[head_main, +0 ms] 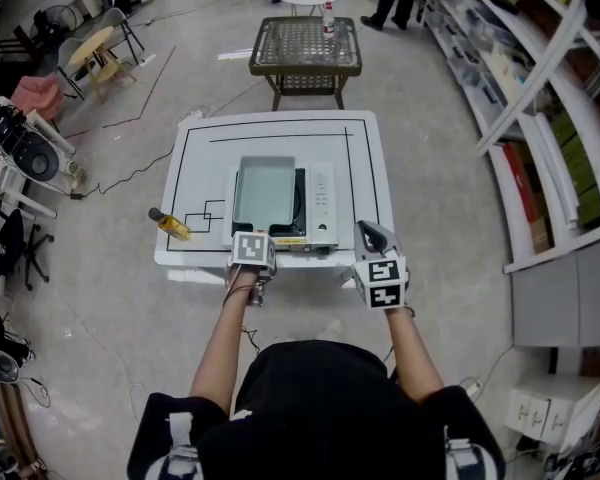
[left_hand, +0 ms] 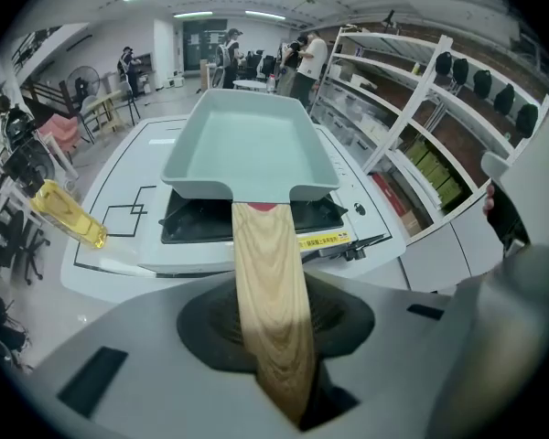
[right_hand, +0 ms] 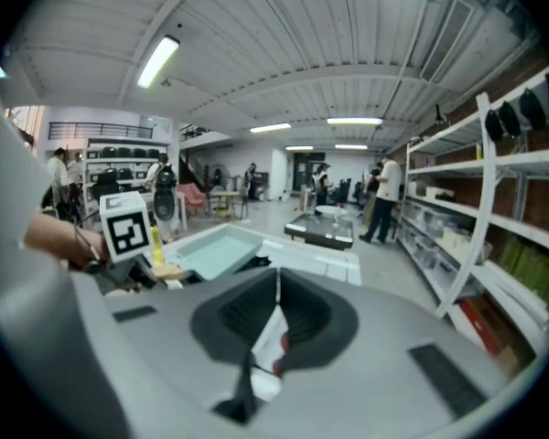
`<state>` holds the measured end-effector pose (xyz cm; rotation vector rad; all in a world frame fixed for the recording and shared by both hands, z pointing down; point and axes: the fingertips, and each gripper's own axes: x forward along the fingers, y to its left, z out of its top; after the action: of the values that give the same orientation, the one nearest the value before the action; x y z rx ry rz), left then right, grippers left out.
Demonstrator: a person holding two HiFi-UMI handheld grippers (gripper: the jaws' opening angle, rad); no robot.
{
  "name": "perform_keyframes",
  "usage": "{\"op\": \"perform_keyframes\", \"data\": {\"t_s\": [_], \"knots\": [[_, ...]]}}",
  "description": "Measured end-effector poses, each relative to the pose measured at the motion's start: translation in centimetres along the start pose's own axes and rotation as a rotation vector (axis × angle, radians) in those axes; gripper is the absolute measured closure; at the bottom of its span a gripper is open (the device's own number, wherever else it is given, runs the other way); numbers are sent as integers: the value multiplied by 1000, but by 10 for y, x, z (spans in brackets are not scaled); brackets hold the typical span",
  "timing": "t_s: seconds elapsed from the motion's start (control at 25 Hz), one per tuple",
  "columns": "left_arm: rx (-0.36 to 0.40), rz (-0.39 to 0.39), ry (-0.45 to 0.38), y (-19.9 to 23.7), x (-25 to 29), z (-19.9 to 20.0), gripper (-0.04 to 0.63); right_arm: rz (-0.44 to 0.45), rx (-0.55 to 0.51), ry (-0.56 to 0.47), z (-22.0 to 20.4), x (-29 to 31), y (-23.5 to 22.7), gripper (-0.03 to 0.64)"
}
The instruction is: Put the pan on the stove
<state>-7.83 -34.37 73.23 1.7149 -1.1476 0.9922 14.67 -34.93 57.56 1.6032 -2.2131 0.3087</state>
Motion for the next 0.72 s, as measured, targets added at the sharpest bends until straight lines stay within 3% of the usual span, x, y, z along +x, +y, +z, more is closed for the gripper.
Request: {"op": "perform_keyframes", "data": {"t_s": [0.16, 0.4, 0.6, 0.72], "knots": [[-14, -14, -46, 0, -8, 10, 414, -3, 35, 10, -2, 0, -1, 581], [-19, -5, -88, 2, -16, 13, 379, 10, 35, 8, 1, -1, 7, 581], [21, 3, -102, 0, -22, 13, 360, 9, 36, 5, 3, -3, 9, 581], [60, 25, -153, 5, -29, 19, 360, 10, 32, 4, 4, -5, 12, 581]]}}
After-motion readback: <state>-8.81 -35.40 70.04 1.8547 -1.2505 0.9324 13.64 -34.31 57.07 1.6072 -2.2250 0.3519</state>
